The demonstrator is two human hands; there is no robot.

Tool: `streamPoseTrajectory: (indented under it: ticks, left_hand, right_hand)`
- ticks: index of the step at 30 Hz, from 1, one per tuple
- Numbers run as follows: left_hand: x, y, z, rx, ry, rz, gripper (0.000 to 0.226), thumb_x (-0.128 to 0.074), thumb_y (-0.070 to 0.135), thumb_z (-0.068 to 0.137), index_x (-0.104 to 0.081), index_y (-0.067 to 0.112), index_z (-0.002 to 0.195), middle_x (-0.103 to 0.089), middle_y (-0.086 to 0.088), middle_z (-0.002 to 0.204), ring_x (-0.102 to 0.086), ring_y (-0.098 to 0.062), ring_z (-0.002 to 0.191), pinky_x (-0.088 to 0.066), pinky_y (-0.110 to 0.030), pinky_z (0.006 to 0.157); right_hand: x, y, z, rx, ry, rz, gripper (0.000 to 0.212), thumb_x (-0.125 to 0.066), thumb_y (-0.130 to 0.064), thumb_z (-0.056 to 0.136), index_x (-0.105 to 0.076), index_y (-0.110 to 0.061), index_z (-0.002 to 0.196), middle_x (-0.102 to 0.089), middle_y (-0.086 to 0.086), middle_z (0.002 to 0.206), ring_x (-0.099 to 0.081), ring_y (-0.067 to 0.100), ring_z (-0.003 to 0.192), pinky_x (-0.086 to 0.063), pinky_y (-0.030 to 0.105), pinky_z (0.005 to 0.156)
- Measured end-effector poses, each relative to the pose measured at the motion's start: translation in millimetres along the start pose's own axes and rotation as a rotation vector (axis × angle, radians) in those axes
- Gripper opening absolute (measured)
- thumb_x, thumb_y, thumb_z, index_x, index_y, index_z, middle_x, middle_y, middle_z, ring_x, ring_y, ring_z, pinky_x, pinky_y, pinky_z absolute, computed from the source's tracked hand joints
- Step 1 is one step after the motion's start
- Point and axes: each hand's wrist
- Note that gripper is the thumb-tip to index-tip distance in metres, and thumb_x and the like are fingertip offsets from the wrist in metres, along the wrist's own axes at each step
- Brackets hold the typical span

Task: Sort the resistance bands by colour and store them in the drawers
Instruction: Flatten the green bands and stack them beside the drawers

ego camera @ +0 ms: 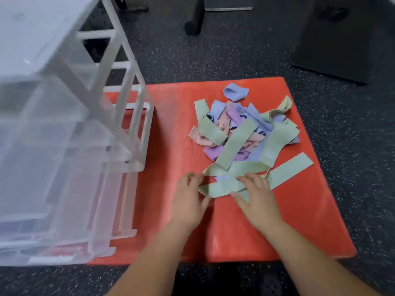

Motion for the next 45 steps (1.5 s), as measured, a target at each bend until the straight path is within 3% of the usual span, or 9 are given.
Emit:
streamPoseTrajectory:
  ticks: [5,9,14,19,27,34,39,41,45]
  left_hand:
    - [-38.2,-33.4,-3.6,-0.035,0.199,-0.061,0.052,-0.073,0.033,0.092,-0.056,0.021,0.14,-0.056,0.003,0.133,-0.052,-0.023,0.125,-0.044,-0.04,0.108]
    - [-53.5,-43.2,-9.2,-0.099,0.311,-0.059,0.032,-0.077,0.028,0.092,-0.068,0.019,0.122,-0.061,0.001,0.116,-0.057,-0.024,0.11,-0.047,-0.037,0.096]
    - [-46.9,-35.2,-35.0,-0.129,0.384,0.064,0.018,-0.075,0.041,0.092,-0.076,0.028,0.105,-0.063,0.005,0.097,-0.062,-0.026,0.091,-0.051,-0.044,0.077]
    - [-30.0,-21.1,-82.2,-0.169,0.363,0.15,0.026,-0.078,0.049,0.089,-0.075,0.023,0.085,-0.063,0.003,0.087,-0.063,-0.027,0.075,-0.047,-0.042,0.059]
    - [-0.4,-9.1,-110.5,-0.259,0.145,0.116,0.012,-0.084,0.038,0.087,-0.078,0.028,0.092,-0.063,0.007,0.092,-0.061,-0.019,0.076,-0.053,-0.043,0.07]
    - [6.3,-18.1,-124.3,-0.262,0.164,0.094,0.02,-0.084,0.011,0.08,-0.079,0.029,0.088,-0.057,0.005,0.094,-0.06,-0.017,0.079,-0.052,-0.037,0.072]
    - [10.6,-11.2,-130.0,-0.243,0.167,0.116,0.018,-0.084,0.019,0.082,-0.08,0.034,0.091,-0.05,0.008,0.082,-0.056,-0.014,0.077,-0.044,-0.033,0.068]
    - [11.3,-8.3,-130.4,-0.274,0.157,0.079,0.017,-0.084,0.021,0.083,-0.08,0.035,0.093,-0.053,0.007,0.089,-0.053,-0.008,0.081,-0.046,-0.031,0.073]
    - [14.3,-1.3,-128.3,-0.314,0.219,-0.013,0.013,-0.083,0.028,0.088,-0.079,0.037,0.096,-0.057,0.01,0.101,-0.054,-0.012,0.098,-0.045,-0.029,0.086]
  right_hand:
    - [-45.0,14.6,-13.3,0.041,0.173,-0.125,0.043,-0.067,-0.054,0.093,-0.066,-0.033,0.13,-0.052,-0.007,0.142,-0.044,0.023,0.135,-0.041,0.043,0.108]
    - [-58.9,25.4,-15.6,0.088,0.273,-0.157,0.037,-0.065,-0.049,0.096,-0.067,-0.031,0.128,-0.055,-0.005,0.14,-0.045,0.023,0.134,-0.043,0.044,0.105]
    - [-59.7,25.9,-33.0,0.119,0.309,-0.109,0.038,-0.063,-0.046,0.095,-0.068,-0.027,0.128,-0.056,-0.004,0.141,-0.044,0.023,0.136,-0.045,0.047,0.107]
    - [-42.3,24.8,-84.9,0.123,0.243,-0.138,0.037,-0.065,-0.047,0.094,-0.068,-0.029,0.127,-0.056,-0.007,0.139,-0.045,0.021,0.133,-0.048,0.045,0.102]
    - [-6.5,14.2,-108.2,0.113,0.193,-0.006,0.027,-0.069,-0.041,0.094,-0.07,-0.033,0.121,-0.064,-0.006,0.128,-0.056,0.023,0.12,-0.048,0.039,0.1]
    - [-5.4,2.6,-122.1,0.149,-0.004,0.018,0.026,-0.073,-0.041,0.091,-0.07,-0.04,0.117,-0.067,-0.013,0.115,-0.064,0.014,0.108,-0.051,0.035,0.098]
    - [-8.1,-6.9,-123.0,0.187,-0.059,0.044,0.025,-0.074,-0.04,0.091,-0.07,-0.04,0.116,-0.067,-0.015,0.109,-0.065,0.007,0.096,-0.052,0.034,0.094]
    - [-7.6,-11.5,-120.7,0.196,-0.038,0.131,0.018,-0.075,-0.037,0.092,-0.072,-0.039,0.11,-0.07,-0.015,0.099,-0.064,0.002,0.085,-0.05,0.03,0.086]
    - [0.5,-28.4,-115.6,0.206,0.013,0.382,0.006,-0.075,-0.036,0.092,-0.079,-0.038,0.097,-0.073,-0.012,0.082,-0.063,0.001,0.073,-0.046,0.023,0.074]
Point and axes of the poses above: each hand's wrist, its own z-axis towards the middle knuckle, its own x-axis out of the back of the hand, y = z × x
